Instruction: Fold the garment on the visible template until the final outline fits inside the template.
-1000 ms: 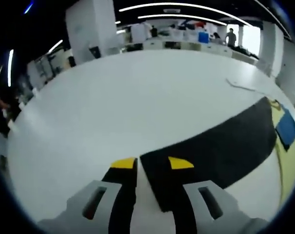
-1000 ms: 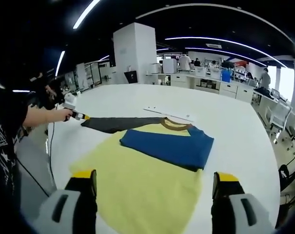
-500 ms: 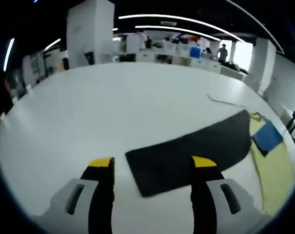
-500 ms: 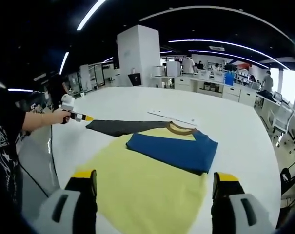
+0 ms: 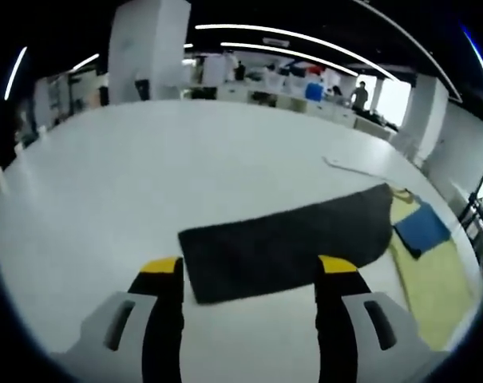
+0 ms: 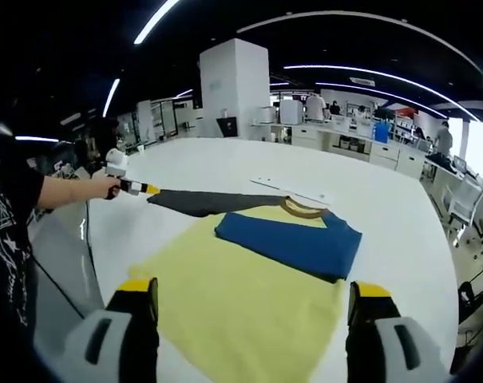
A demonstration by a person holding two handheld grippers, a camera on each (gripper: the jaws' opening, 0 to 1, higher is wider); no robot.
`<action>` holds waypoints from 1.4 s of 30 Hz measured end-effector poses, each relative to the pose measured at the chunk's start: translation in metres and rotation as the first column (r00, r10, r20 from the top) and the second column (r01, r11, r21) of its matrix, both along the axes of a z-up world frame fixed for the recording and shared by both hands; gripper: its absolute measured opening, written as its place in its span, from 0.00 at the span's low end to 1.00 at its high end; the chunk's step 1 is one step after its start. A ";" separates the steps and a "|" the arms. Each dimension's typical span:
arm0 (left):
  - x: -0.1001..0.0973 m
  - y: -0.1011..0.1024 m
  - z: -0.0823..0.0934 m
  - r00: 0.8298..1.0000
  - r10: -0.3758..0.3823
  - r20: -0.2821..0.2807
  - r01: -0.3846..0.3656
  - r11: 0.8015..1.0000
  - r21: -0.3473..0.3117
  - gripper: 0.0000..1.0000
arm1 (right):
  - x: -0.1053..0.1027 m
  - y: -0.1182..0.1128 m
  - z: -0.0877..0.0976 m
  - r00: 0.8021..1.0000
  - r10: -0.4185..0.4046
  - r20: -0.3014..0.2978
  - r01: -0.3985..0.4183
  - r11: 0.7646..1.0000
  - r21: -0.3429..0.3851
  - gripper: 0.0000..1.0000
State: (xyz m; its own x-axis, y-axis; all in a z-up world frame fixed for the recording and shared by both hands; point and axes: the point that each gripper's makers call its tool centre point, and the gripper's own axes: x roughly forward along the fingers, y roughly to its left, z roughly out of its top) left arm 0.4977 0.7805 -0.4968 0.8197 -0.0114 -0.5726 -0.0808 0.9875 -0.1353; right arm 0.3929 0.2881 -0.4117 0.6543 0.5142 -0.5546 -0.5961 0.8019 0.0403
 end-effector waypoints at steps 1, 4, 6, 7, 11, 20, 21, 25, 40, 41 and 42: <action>0.004 0.007 -0.004 1.000 0.000 -0.003 0.000 1.000 -0.002 0.56 | 0.000 0.000 0.000 1.000 0.001 -0.001 -0.001 1.000 -0.001 0.99; 0.002 0.014 -0.007 0.999 0.030 -0.022 -0.030 1.000 0.006 0.55 | 0.000 -0.001 -0.001 1.000 0.000 -0.003 0.000 1.000 0.000 0.99; -0.006 0.017 -0.011 0.998 0.051 -0.049 -0.050 0.998 0.024 0.53 | 0.000 -0.001 0.000 1.000 -0.004 -0.002 0.004 1.000 0.006 0.99; -0.003 0.024 -0.016 0.997 0.056 -0.052 -0.055 0.998 0.021 0.51 | 0.000 -0.001 0.000 1.000 -0.006 0.000 0.006 1.000 0.009 0.99; -0.010 0.026 -0.023 0.994 0.078 -0.075 -0.077 0.997 0.019 0.42 | 0.000 0.000 -0.001 1.000 -0.007 -0.002 0.007 1.000 0.011 0.99; -0.018 0.021 -0.032 0.993 0.083 -0.089 -0.082 0.996 0.017 0.27 | -0.003 -0.001 -0.004 1.000 -0.008 -0.015 0.009 1.000 0.010 1.00; -0.018 0.022 -0.032 0.993 0.074 -0.094 -0.072 0.997 0.033 0.27 | -0.004 -0.001 -0.004 1.000 -0.007 -0.016 0.007 1.000 0.009 1.00; -0.024 0.016 -0.033 0.989 0.076 -0.124 -0.068 0.995 0.069 0.17 | -0.005 -0.002 -0.007 1.000 -0.007 -0.027 0.007 1.000 0.014 1.00; -0.017 0.023 -0.038 0.986 0.061 -0.152 -0.044 0.992 0.117 0.02 | -0.012 0.001 -0.008 0.999 0.017 -0.050 -0.014 0.999 0.049 1.00; -0.016 0.025 -0.038 0.987 0.053 -0.154 -0.033 0.990 0.134 0.02 | -0.012 0.002 -0.009 0.999 0.021 -0.050 -0.018 0.999 0.046 1.00; -0.015 0.024 -0.038 0.987 0.044 -0.154 -0.022 0.990 0.142 0.02 | -0.013 0.003 -0.010 0.998 0.027 -0.051 -0.025 0.999 0.040 1.00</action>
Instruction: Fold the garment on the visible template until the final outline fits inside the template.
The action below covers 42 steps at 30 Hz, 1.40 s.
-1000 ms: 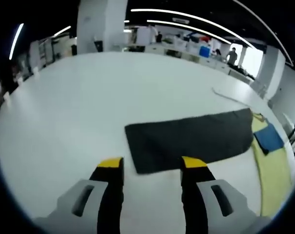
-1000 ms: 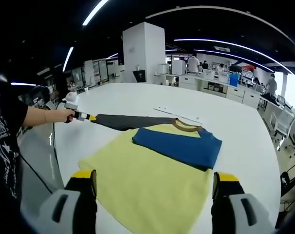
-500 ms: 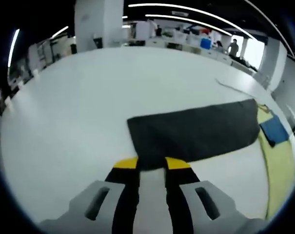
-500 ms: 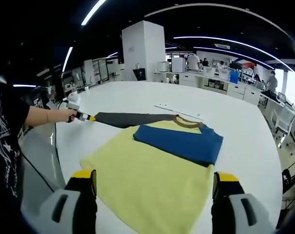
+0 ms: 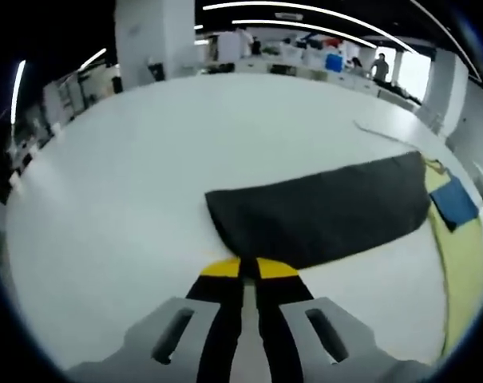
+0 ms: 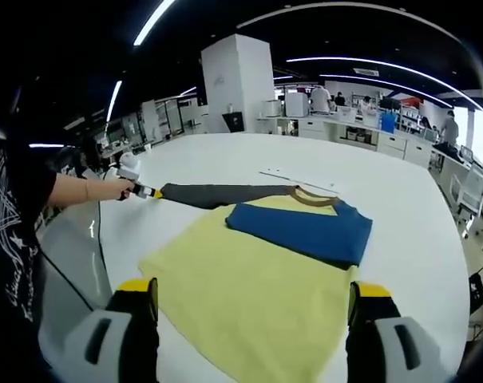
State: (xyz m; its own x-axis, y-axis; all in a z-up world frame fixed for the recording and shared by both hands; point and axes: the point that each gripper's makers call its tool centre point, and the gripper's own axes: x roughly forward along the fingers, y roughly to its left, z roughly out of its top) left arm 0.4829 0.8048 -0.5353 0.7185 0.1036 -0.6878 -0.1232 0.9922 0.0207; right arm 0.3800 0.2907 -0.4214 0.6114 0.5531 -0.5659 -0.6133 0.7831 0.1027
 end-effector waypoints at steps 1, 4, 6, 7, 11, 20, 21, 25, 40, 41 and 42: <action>0.000 0.000 0.001 1.000 0.001 0.001 -0.001 1.000 -0.002 0.02 | -0.001 0.001 0.000 1.000 0.003 -0.001 -0.004 1.000 -0.001 1.00; 0.002 0.003 0.001 1.000 0.007 0.003 -0.007 1.000 -0.005 0.02 | -0.002 0.004 0.000 1.000 0.017 -0.001 -0.017 1.000 -0.004 1.00; 0.001 0.000 0.004 1.000 0.002 0.004 -0.002 1.000 0.001 0.02 | -0.002 0.003 0.000 1.000 0.022 -0.001 -0.022 1.000 -0.008 1.00; 0.002 -0.001 0.006 1.000 0.000 0.007 0.000 1.000 0.002 0.02 | -0.002 0.003 0.000 1.000 0.022 -0.002 -0.022 1.000 -0.008 1.00; 0.004 -0.001 0.014 1.000 0.003 0.021 -0.003 1.000 0.001 0.02 | -0.001 0.004 0.001 1.000 0.028 0.002 -0.028 1.000 -0.006 1.00; 0.014 -0.013 0.036 0.996 -0.048 0.075 0.048 0.999 0.003 0.02 | -0.002 0.007 0.005 0.999 0.041 0.019 -0.041 0.999 -0.006 1.00; 0.017 -0.014 0.038 0.995 -0.062 0.081 0.062 0.998 0.013 0.02 | -0.002 0.006 0.006 0.999 0.042 0.021 -0.042 0.999 -0.007 1.00; 0.029 -0.023 0.055 0.988 -0.105 0.111 0.105 0.994 0.008 0.02 | -0.003 0.007 0.008 0.998 0.051 0.026 -0.051 0.999 -0.014 1.00; 0.048 -0.081 0.089 0.953 -0.248 0.176 0.253 0.968 -0.003 0.02 | -0.005 0.011 0.013 0.997 0.071 0.038 -0.070 0.997 -0.017 1.00; 0.049 -0.082 0.090 0.951 -0.252 0.178 0.258 0.966 -0.009 0.02 | -0.005 0.011 0.014 0.997 0.072 0.038 -0.071 0.997 -0.017 1.00; 0.050 -0.088 0.092 0.948 -0.261 0.182 0.268 0.963 -0.013 0.02 | -0.005 0.011 0.014 0.997 0.073 0.040 -0.072 0.997 -0.018 1.00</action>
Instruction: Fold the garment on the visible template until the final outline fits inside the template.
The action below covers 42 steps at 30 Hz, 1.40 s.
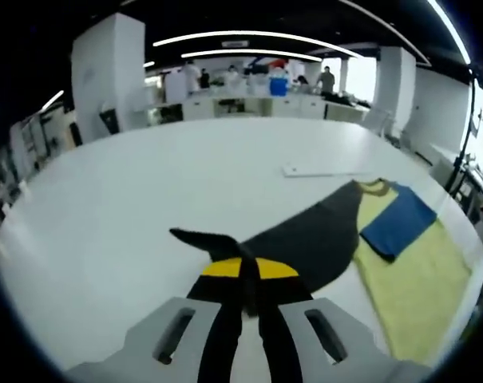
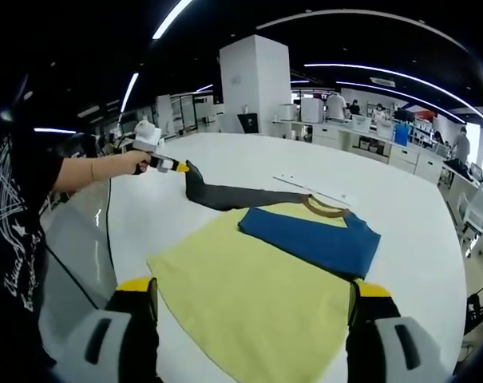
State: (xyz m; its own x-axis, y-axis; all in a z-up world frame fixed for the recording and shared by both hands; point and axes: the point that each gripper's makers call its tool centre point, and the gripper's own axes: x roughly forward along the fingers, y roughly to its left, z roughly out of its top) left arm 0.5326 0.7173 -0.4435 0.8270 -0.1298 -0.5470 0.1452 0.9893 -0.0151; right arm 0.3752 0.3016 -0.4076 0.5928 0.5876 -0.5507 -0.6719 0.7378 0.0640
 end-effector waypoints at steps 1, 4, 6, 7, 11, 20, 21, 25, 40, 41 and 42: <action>0.001 -0.006 0.002 1.000 -0.010 0.002 0.010 1.000 -0.001 0.02 | 0.000 0.000 0.000 1.000 0.000 0.000 0.000 1.000 0.000 1.00; 0.003 -0.018 0.009 0.999 -0.040 0.011 0.040 0.999 0.000 0.02 | 0.000 0.000 -0.001 1.000 0.004 -0.002 -0.004 1.000 -0.001 1.00; 0.004 -0.025 0.012 0.998 -0.059 0.016 0.059 0.998 0.008 0.02 | 0.000 0.001 -0.001 1.000 0.005 -0.002 -0.005 1.000 0.000 1.00; 0.004 -0.032 0.014 0.997 -0.070 0.018 0.070 0.997 0.011 0.02 | -0.001 0.001 0.000 1.000 0.008 -0.003 -0.008 1.000 0.000 1.00; 0.007 -0.046 0.021 0.994 -0.107 0.029 0.107 0.994 0.017 0.02 | -0.003 0.002 0.001 1.000 0.010 -0.002 -0.010 1.000 -0.004 1.00; 0.016 -0.084 0.034 0.983 -0.179 0.049 0.178 0.984 0.026 0.02 | -0.006 0.005 0.001 1.000 0.014 -0.002 -0.014 1.000 -0.008 1.00; 0.016 -0.087 0.034 0.981 -0.187 0.050 0.186 0.982 0.026 0.02 | -0.006 0.005 0.001 1.000 0.013 -0.002 -0.013 1.000 -0.007 1.00; 0.016 -0.105 0.037 0.973 -0.227 0.047 0.226 0.973 0.035 0.02 | -0.007 0.007 0.003 1.000 0.018 0.002 -0.018 1.000 -0.007 1.00; 0.023 -0.156 0.050 0.952 -0.299 0.069 0.300 0.954 -0.005 0.02 | -0.008 0.007 0.001 1.000 0.024 -0.007 -0.024 1.000 -0.012 1.00; 0.023 -0.159 0.051 0.952 -0.298 0.072 0.299 0.954 -0.011 0.02 | -0.008 0.006 0.001 1.000 0.020 -0.006 -0.021 1.000 -0.011 1.00; 0.022 -0.163 0.052 0.951 -0.300 0.073 0.302 0.953 -0.009 0.02 | -0.008 0.006 0.001 1.000 0.019 -0.005 -0.020 1.000 -0.010 1.00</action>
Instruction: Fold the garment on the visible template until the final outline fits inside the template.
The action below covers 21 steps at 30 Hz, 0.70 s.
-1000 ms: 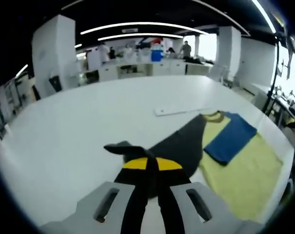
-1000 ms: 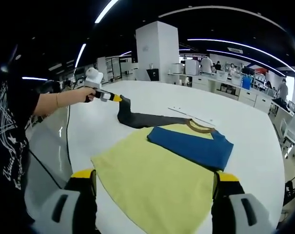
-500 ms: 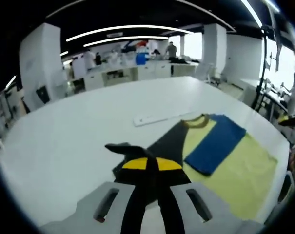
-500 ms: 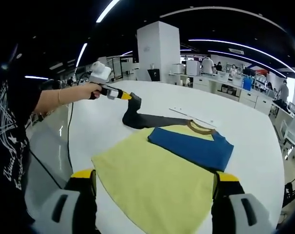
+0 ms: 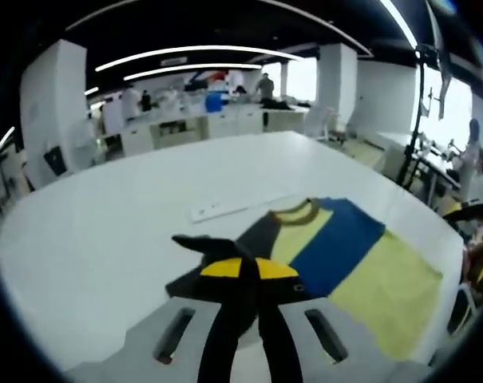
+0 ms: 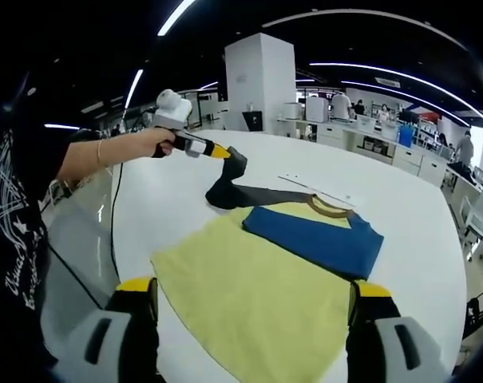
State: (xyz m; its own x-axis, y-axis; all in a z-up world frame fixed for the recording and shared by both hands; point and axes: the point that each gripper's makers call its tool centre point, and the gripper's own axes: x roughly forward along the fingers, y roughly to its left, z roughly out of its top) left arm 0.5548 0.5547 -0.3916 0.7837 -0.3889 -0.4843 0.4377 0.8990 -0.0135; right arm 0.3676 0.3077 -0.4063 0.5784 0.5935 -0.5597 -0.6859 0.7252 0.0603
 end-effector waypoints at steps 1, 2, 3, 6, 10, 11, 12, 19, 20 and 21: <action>0.000 -0.002 0.000 1.000 -0.001 0.000 0.001 1.000 -0.001 0.02 | 0.000 0.000 0.000 1.000 -0.001 -0.001 0.001 1.000 0.001 1.00; 0.001 -0.003 0.001 1.000 -0.002 0.001 0.002 1.000 -0.007 0.02 | 0.000 0.000 0.000 1.000 -0.002 -0.001 0.002 1.000 0.002 1.00; 0.001 -0.004 0.002 1.000 -0.003 0.000 0.003 1.000 -0.015 0.02 | 0.000 0.000 0.000 1.000 -0.002 -0.001 0.002 1.000 0.002 1.00; 0.007 -0.013 0.005 1.000 -0.011 0.004 0.012 1.000 -0.025 0.02 | 0.001 0.001 0.000 1.000 0.000 0.003 0.000 1.000 0.004 1.00; 0.010 -0.024 0.005 0.999 -0.035 0.006 0.036 0.999 -0.021 0.02 | 0.003 0.000 -0.002 1.000 0.004 0.006 -0.004 1.000 -0.005 1.00; 0.011 -0.026 0.006 0.999 -0.037 0.006 0.037 0.999 -0.021 0.02 | 0.003 0.000 -0.003 1.000 0.005 0.004 -0.005 1.000 -0.004 1.00; 0.011 -0.028 0.007 0.999 -0.038 0.009 0.038 0.999 -0.022 0.02 | 0.003 0.000 -0.003 1.000 0.004 0.003 -0.004 1.000 -0.003 1.00; 0.015 -0.042 0.011 0.998 -0.059 0.014 0.060 0.998 -0.032 0.02 | 0.004 -0.001 -0.005 1.000 -0.001 0.001 0.001 1.000 0.006 1.00; 0.015 -0.043 0.011 0.998 -0.061 0.013 0.062 0.998 -0.033 0.02 | 0.004 -0.001 -0.006 1.000 -0.001 0.000 0.001 1.000 0.005 1.00; 0.014 -0.046 0.013 0.998 -0.064 0.013 0.064 0.997 -0.036 0.02 | 0.004 -0.001 -0.006 1.000 0.001 -0.002 -0.001 1.000 0.001 1.00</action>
